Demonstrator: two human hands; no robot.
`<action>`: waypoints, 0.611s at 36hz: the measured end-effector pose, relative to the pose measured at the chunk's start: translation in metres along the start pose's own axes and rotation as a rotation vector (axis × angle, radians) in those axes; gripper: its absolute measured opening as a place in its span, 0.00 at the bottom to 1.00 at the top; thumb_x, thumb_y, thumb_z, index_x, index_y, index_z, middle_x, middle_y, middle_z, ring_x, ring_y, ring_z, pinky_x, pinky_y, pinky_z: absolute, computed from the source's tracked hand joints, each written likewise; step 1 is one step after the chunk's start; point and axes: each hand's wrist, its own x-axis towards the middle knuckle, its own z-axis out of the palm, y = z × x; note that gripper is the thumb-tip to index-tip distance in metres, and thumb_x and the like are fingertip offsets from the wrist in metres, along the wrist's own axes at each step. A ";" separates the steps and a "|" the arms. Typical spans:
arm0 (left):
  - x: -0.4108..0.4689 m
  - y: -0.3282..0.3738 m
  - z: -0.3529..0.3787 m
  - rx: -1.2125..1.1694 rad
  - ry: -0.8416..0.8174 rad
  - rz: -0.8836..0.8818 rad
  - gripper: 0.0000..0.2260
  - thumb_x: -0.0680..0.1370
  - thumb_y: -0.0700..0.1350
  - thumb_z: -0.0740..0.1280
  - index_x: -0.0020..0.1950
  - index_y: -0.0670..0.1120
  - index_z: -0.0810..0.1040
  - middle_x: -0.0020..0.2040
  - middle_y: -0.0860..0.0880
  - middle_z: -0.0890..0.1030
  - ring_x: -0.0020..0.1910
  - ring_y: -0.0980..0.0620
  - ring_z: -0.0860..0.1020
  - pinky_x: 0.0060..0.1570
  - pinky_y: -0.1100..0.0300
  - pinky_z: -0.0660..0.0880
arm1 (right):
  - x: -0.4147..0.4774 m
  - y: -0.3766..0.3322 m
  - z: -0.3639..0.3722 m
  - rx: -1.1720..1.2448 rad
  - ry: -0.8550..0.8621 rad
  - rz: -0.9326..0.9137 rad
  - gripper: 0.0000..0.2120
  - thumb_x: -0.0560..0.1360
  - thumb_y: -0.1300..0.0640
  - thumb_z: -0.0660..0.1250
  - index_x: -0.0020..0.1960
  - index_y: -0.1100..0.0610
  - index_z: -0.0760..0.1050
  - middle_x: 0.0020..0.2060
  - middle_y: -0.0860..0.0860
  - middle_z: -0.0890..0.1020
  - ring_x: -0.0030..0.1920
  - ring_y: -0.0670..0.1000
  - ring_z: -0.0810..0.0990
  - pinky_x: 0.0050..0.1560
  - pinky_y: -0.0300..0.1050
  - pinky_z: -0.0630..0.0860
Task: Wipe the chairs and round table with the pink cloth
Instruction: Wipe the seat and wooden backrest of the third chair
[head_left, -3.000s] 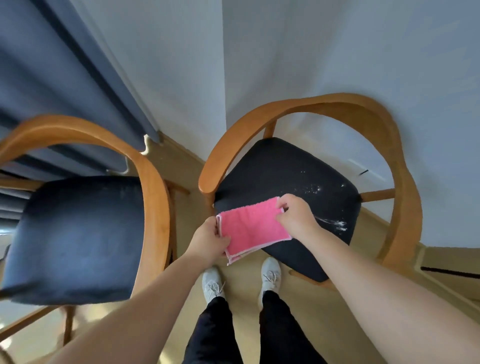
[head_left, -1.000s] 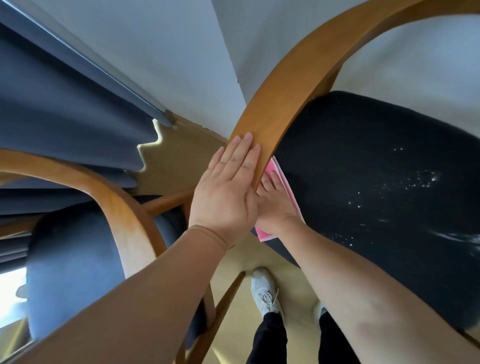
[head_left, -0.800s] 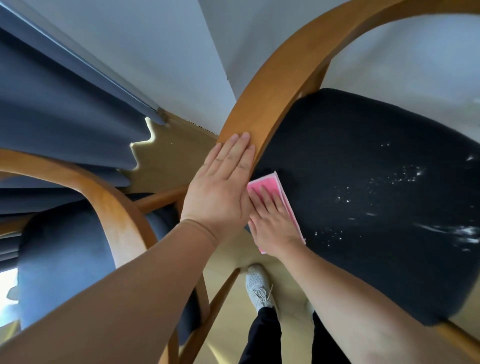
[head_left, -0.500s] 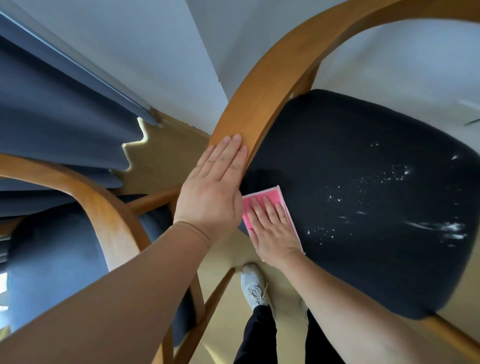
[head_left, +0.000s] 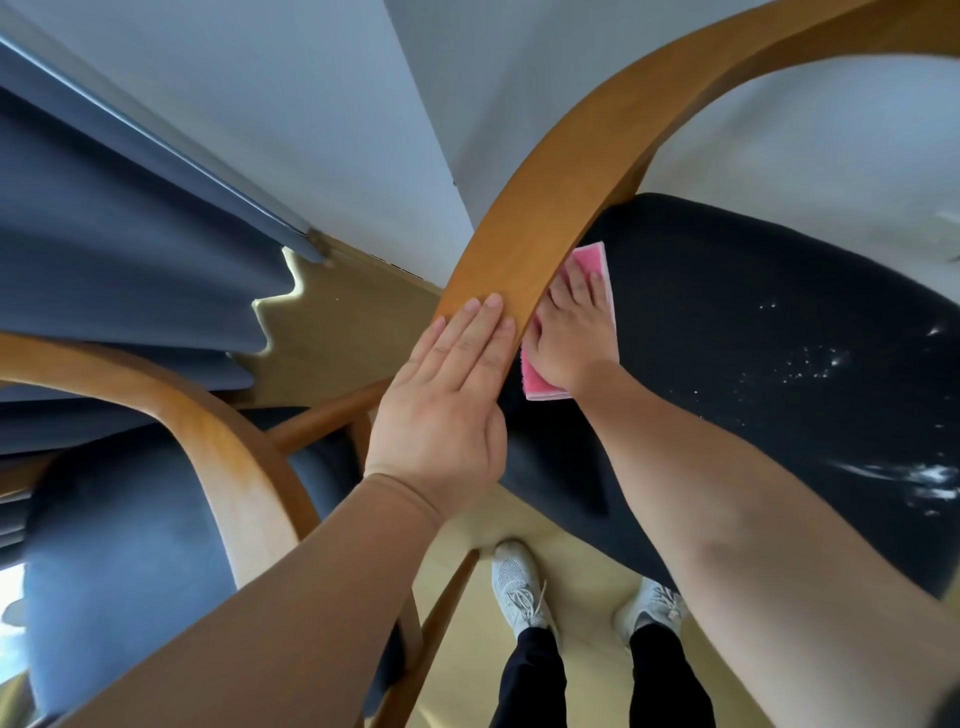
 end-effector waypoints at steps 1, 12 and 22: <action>0.000 0.000 0.000 0.001 0.001 -0.001 0.23 0.75 0.40 0.54 0.71 0.41 0.68 0.72 0.44 0.66 0.73 0.48 0.61 0.73 0.51 0.55 | -0.002 0.000 0.002 0.005 0.009 -0.004 0.29 0.82 0.44 0.44 0.78 0.58 0.55 0.78 0.55 0.57 0.78 0.57 0.46 0.77 0.57 0.42; 0.001 0.004 -0.002 0.130 -0.076 0.032 0.24 0.76 0.42 0.52 0.72 0.38 0.64 0.73 0.41 0.63 0.73 0.46 0.60 0.73 0.50 0.53 | -0.115 0.003 0.050 0.051 -0.047 0.110 0.30 0.81 0.44 0.40 0.79 0.58 0.44 0.79 0.56 0.47 0.78 0.59 0.43 0.77 0.57 0.40; 0.001 0.007 -0.004 0.143 -0.091 0.034 0.24 0.77 0.44 0.51 0.73 0.39 0.63 0.74 0.43 0.63 0.74 0.47 0.58 0.73 0.50 0.53 | -0.193 0.007 0.062 0.078 -0.065 0.125 0.30 0.80 0.45 0.45 0.77 0.58 0.53 0.77 0.55 0.52 0.78 0.58 0.50 0.75 0.58 0.49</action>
